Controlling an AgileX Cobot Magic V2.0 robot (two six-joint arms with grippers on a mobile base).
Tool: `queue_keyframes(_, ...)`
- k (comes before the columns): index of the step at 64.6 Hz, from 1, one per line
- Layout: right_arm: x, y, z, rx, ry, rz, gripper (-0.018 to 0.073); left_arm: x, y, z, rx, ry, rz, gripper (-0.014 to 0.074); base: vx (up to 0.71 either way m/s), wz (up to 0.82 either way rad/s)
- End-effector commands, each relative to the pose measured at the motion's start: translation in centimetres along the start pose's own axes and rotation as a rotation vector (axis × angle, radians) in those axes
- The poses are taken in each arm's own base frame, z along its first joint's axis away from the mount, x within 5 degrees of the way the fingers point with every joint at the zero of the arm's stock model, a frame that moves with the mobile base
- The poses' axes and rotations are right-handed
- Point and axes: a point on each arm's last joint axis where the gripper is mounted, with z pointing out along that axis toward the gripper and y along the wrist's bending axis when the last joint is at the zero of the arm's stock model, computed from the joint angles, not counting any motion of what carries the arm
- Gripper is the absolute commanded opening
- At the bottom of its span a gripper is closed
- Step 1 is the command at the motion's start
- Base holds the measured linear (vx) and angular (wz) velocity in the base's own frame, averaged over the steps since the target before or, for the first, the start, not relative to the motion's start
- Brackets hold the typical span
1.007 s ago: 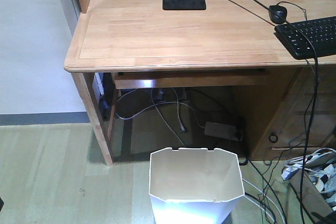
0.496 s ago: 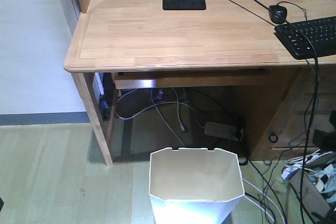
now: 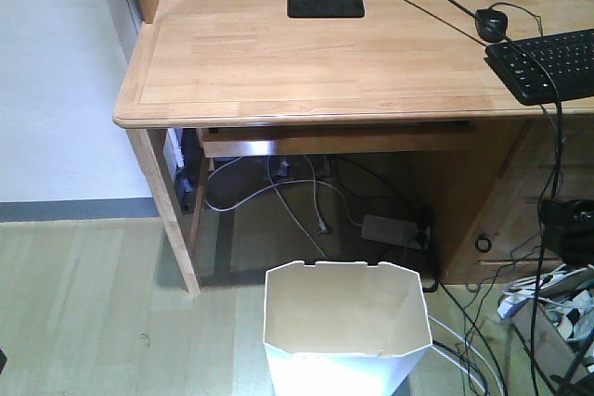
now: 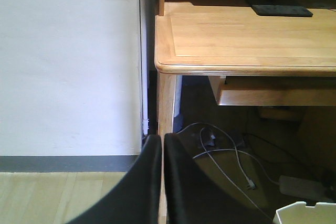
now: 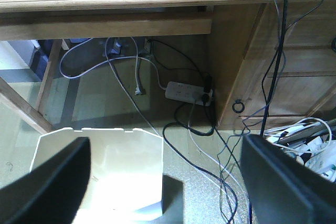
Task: Move trash bin to bedside with robot
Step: 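Lower the right gripper toward the rim of the white trash bin, then close the right gripper on the bin rim nearest the robot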
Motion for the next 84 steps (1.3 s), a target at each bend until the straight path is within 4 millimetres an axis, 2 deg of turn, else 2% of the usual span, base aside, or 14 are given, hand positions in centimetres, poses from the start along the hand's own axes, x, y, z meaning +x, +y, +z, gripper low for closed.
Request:
queue_keyframes(1, -1.5, 0.1, -0.5, -0.01, -0.089, 0.028, 0.06, -0.5, -0.1, 0.1, 0.008, -0.051, -0.006, -0.0006, 0.0, 0.0)
queue_keyframes(9, -1.8, 0.2, -0.4, -0.022, -0.045, 0.052, 0.058, -0.5, -0.1, 0.1, 0.008, -0.051, -0.006, -0.0006, 0.0, 0.0)
queue_keyframes(18, -3.6, 0.2, 0.8, -0.023, 0.055, 0.041, 0.0566, -0.5, -0.1, 0.1, 0.008, -0.051, -0.006, -0.0006, 0.0, 0.0)
queue_keyframes(30, -5.9, 0.3, 3.8, -0.038, 0.163, 0.039, 0.0549, -0.5, -0.1, 0.1, 0.008, -0.051, -0.006, -0.0006, 0.0, 0.0)
queue_keyframes(39, -6.9, 0.3, 6.5, -0.054, 0.24, 0.015, 0.0538, -0.5, -0.1, 0.1, 0.008, -0.051, -0.006, -0.0006, 0.0, 0.0)
queue_keyframes(45, -7.0, -1.0, 8.7, -0.052, 0.307, 0.102, 0.0531, -0.5, -0.1, 0.1, 0.008, -0.051, -0.006, -0.0006, 0.0, 0.0)
queue_keyframes(51, -7.2, -3.4, 10.6, -0.066, 0.337, 0.218, 0.0525, -0.5, -0.1, 0.1, 0.008, -0.051, -0.006, -0.0006, 0.0, 0.0)
queue_keyframes(59, -6.6, -6.2, 13.2, -0.126, 0.349, 0.297, 0.0519, -0.5, -0.1, 0.1, 0.008, -0.051, -0.006, -0.0006, 0.0, 0.0)
queue_keyframes(67, -4.6, -8.3, 16.5, -0.184, 0.383, 0.322, 0.0518, -0.5, -0.1, 0.1, 0.008, -0.051, -0.006, -0.0006, 0.0, 0.0)
queue_keyframes(84, -0.1, -8.4, 23.7, -0.229, 0.414, 0.207, 0.0518, -0.5, -0.1, 0.1, 0.008, -0.051, -0.006, -0.0006, 0.0, 0.0)
